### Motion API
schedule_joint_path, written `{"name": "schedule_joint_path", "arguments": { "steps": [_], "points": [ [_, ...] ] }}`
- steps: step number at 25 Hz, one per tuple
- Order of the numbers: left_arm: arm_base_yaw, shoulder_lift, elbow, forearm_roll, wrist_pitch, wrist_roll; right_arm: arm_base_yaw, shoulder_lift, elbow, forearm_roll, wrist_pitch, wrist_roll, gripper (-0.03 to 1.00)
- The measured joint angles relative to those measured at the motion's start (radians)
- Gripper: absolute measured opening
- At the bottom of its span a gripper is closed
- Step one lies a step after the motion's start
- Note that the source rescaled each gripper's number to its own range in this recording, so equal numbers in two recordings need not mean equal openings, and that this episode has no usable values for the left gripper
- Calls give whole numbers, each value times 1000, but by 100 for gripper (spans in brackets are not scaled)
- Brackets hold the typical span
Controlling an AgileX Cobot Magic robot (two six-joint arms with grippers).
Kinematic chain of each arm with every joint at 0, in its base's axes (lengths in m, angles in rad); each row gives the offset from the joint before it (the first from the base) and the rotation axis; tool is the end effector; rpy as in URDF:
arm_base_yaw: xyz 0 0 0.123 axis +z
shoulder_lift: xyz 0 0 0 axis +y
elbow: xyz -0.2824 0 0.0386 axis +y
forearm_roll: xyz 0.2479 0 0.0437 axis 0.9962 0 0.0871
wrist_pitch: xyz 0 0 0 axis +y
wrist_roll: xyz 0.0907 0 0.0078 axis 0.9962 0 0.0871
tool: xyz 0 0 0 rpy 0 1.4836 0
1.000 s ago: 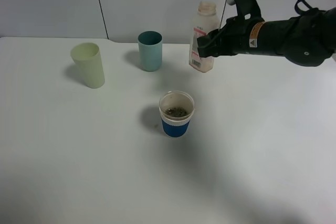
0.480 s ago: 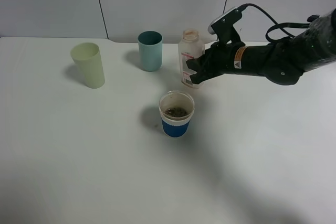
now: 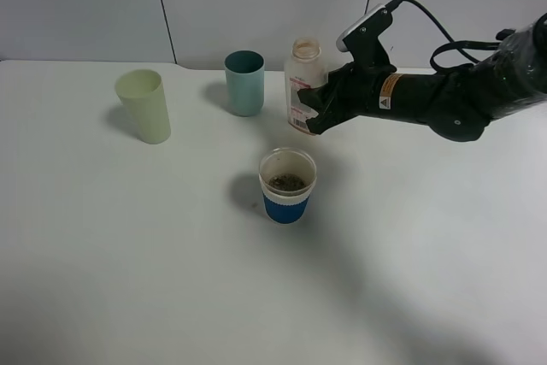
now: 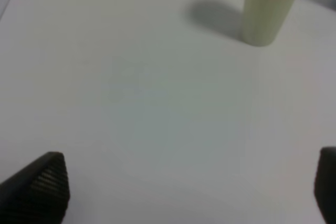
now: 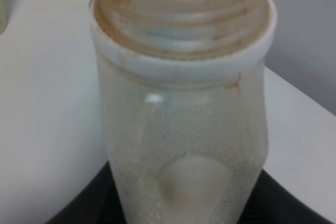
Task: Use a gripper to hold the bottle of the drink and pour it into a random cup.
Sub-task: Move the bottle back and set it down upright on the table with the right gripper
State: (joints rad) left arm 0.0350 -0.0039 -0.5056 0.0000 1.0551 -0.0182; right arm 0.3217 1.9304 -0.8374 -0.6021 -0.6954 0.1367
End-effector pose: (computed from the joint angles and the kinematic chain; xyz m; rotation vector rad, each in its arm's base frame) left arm -0.0059 -0.0002 0.2792 -0.0540 2.0285 0.0106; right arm 0.3371 0.1471 0.1403 -0.8684 1.7585 0.3481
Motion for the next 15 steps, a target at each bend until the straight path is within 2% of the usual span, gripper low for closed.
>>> {"name": "schedule_joint_path", "arguments": {
  "steps": [9, 15],
  "points": [
    [0, 0, 0, 0, 0, 0, -27, 0, 0, 4, 43, 105, 0],
    [0, 0, 0, 0, 0, 0, -45, 0, 0, -2, 55, 114, 0]
  ]
}}
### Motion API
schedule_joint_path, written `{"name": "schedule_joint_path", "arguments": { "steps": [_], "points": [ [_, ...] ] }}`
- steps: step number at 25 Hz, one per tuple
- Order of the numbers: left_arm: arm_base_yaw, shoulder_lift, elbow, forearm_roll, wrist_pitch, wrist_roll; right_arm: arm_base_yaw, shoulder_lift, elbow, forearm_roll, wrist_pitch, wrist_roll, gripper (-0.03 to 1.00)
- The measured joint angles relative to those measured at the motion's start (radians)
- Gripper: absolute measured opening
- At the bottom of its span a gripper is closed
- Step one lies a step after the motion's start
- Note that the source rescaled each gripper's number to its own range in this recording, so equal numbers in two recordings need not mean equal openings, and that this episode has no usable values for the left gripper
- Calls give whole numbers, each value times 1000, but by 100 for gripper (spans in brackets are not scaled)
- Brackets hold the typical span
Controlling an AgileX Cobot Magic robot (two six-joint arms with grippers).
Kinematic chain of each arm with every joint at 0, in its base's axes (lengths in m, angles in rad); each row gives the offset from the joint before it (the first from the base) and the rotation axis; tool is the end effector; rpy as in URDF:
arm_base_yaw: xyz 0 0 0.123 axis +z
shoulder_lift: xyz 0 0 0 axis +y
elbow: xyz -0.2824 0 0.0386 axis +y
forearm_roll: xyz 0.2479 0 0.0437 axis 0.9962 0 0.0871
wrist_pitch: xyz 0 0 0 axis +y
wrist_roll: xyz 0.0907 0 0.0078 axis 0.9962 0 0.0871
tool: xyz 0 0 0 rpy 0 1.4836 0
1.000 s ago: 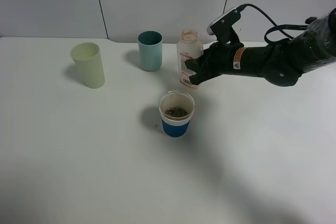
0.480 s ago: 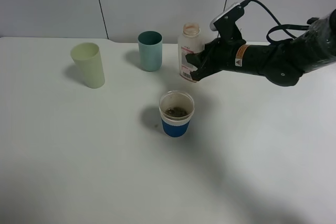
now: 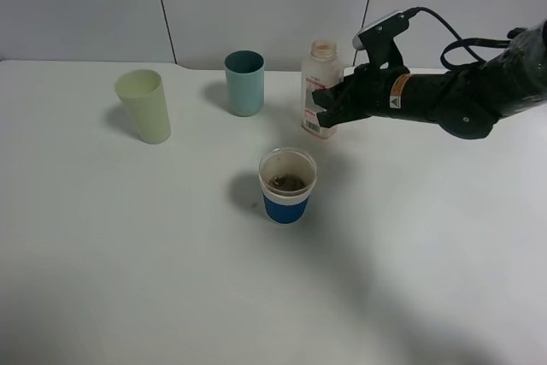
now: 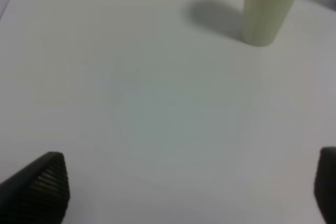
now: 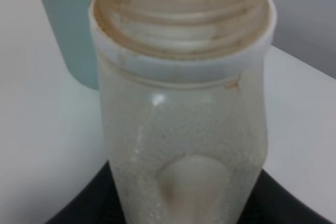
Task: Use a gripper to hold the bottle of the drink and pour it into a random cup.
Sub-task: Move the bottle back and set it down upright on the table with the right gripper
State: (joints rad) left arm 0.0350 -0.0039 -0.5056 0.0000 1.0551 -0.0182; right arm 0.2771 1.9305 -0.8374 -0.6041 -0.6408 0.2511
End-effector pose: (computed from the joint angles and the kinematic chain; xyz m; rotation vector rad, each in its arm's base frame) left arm -0.0059 -0.0002 0.2792 -0.0540 2.0285 0.0106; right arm 0.3428 0.1296 0.1359 -0.7373 1.8764 0.3650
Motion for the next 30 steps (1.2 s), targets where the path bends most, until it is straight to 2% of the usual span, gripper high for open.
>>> {"name": "schedule_joint_path", "arguments": {
  "steps": [9, 15, 27, 28, 29, 30],
  "points": [
    [0, 0, 0, 0, 0, 0, -33, 31, -1, -46, -8, 1, 0],
    [0, 0, 0, 0, 0, 0, -35, 52, -2, -58, -54, -1, 0],
    [0, 0, 0, 0, 0, 0, -35, 52, -2, -59, -54, -18, 0],
    [0, 0, 0, 0, 0, 0, -35, 52, -2, -59, -54, -20, 2],
    [0, 0, 0, 0, 0, 0, -35, 52, -2, -59, -54, -21, 11],
    [0, 0, 0, 0, 0, 0, -35, 52, -2, -59, -54, -21, 25]
  ]
}}
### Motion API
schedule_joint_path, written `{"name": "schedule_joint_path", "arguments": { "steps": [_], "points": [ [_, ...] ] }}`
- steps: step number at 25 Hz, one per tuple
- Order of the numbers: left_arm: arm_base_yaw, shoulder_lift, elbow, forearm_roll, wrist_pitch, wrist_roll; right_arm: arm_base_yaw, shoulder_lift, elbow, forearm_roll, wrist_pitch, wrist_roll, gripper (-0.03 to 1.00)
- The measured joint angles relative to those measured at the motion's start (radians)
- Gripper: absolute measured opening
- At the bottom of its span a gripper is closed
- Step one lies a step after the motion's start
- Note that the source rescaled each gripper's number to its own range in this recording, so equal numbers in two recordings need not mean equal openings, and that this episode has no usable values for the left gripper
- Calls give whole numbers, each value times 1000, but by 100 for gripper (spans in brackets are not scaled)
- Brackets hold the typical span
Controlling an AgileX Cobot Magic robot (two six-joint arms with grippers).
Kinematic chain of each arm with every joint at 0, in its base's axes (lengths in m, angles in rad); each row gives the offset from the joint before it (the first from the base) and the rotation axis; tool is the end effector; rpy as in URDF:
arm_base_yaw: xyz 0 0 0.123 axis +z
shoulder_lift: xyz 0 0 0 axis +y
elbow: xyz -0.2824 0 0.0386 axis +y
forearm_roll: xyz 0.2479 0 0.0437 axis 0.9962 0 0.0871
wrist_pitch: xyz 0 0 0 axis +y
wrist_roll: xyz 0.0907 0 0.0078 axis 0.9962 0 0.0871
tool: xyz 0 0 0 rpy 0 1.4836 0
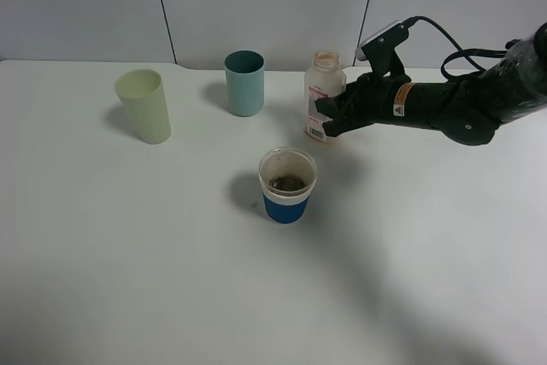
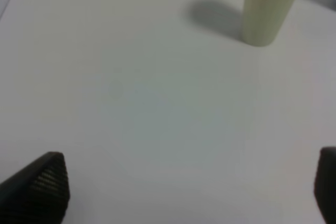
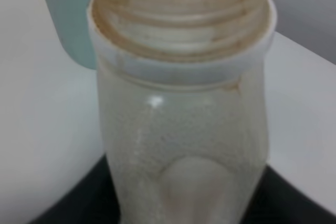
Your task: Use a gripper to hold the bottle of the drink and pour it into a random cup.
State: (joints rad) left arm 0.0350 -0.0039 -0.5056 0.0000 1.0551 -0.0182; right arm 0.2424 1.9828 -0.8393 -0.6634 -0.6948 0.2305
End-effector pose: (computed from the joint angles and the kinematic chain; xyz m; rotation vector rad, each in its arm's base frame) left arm -0.0059 -0.0002 0.2792 -0.0540 2.0285 0.0106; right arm 0.3460 0.1225 0.1204 -0.7902 1.8638 0.3709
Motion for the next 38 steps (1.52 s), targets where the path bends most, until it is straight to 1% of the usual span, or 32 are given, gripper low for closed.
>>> {"name": "schedule_joint_path", "arguments": {
  "steps": [1, 2, 3, 4, 6, 7, 10, 14, 18, 21, 24, 28, 34, 38],
  "points": [
    [0, 0, 0, 0, 0, 0, 0, 1, 0, 0, 0, 0, 41],
    [0, 0, 0, 0, 0, 0, 0, 2, 0, 1, 0, -1, 61],
    [0, 0, 0, 0, 0, 0, 0, 2, 0, 1, 0, -5, 77],
    [0, 0, 0, 0, 0, 0, 0, 3, 0, 2, -1, -9, 86],
    [0, 0, 0, 0, 0, 0, 0, 3, 0, 3, -1, -15, 95],
    [0, 0, 0, 0, 0, 0, 0, 3, 0, 3, -1, -15, 97],
    [0, 0, 0, 0, 0, 0, 0, 3, 0, 3, -1, -15, 100],
    [0, 0, 0, 0, 0, 0, 0, -13, 1, 3, 9, -15, 100],
    [0, 0, 0, 0, 0, 0, 0, -86, 2, 3, 50, -15, 100],
    [0, 0, 0, 0, 0, 0, 0, -166, 2, 0, 99, 14, 100],
    [0, 0, 0, 0, 0, 0, 0, -256, 2, 0, 161, 47, 100],
    [0, 0, 0, 0, 0, 0, 0, -383, 3, 19, 267, 53, 100],
    [0, 0, 0, 0, 0, 0, -18, -515, 3, 141, 496, -5, 100],
    [0, 0, 0, 0, 0, 0, -64, -596, 3, 206, 608, -17, 100]
  ]
}}
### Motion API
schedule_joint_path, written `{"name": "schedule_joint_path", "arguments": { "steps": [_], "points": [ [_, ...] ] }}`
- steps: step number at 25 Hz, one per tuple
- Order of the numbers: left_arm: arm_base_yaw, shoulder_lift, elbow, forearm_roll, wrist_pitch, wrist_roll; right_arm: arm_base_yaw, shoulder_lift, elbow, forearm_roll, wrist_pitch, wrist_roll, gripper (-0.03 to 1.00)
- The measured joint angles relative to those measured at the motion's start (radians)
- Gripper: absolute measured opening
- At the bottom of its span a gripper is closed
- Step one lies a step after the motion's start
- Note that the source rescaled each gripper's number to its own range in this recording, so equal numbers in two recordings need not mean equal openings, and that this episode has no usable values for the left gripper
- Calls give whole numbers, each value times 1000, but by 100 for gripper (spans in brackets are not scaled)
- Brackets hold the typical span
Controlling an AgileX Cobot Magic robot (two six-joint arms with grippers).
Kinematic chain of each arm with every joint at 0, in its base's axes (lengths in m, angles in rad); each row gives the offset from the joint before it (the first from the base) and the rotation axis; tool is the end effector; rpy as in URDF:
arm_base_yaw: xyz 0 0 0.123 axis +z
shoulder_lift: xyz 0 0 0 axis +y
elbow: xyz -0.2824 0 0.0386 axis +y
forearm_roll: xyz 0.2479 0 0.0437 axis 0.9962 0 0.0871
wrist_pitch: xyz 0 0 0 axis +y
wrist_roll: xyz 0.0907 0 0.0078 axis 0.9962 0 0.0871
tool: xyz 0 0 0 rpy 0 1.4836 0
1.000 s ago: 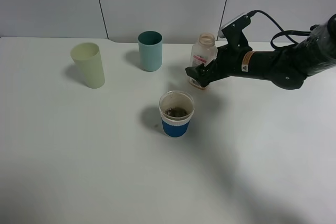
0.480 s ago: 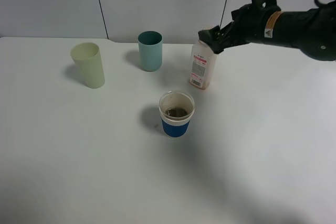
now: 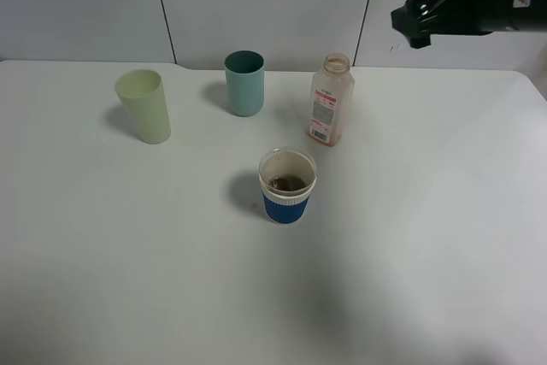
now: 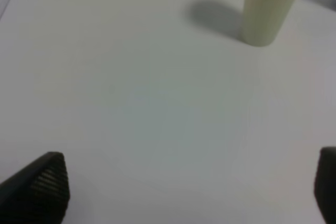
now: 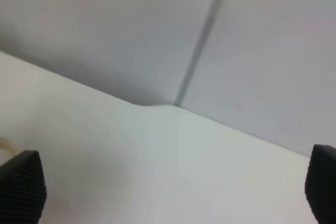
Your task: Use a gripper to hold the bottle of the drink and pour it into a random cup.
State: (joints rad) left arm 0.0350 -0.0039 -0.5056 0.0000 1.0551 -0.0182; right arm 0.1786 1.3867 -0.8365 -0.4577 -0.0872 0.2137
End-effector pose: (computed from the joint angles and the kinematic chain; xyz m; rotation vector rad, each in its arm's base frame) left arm -0.0059 -0.0002 0.2792 -0.0540 2.0285 0.0106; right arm 0.2992 0.0575 0.2811 -0.4334 1.9066 -0.0045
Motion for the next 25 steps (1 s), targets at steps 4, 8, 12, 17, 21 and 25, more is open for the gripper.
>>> {"name": "schedule_joint_path", "arguments": {
  "steps": [4, 8, 12, 17, 21, 25],
  "points": [
    [0, 0, 0, 0, 0, 0, -62, -93, 0, 39, 101, 0, 100],
    [0, 0, 0, 0, 0, 0, -127, -197, 0, 65, 199, 0, 100],
    [0, 0, 0, 0, 0, 0, -178, -320, 2, 87, 280, 0, 100],
    [0, 0, 0, 0, 0, 0, -205, -535, 105, 85, 290, 0, 100],
    [0, 0, 0, 0, 0, 0, -205, -741, 203, 76, 308, 0, 100],
    [0, 0, 0, 0, 0, 0, -205, -943, 221, 75, 432, 0, 100]
  ]
}}
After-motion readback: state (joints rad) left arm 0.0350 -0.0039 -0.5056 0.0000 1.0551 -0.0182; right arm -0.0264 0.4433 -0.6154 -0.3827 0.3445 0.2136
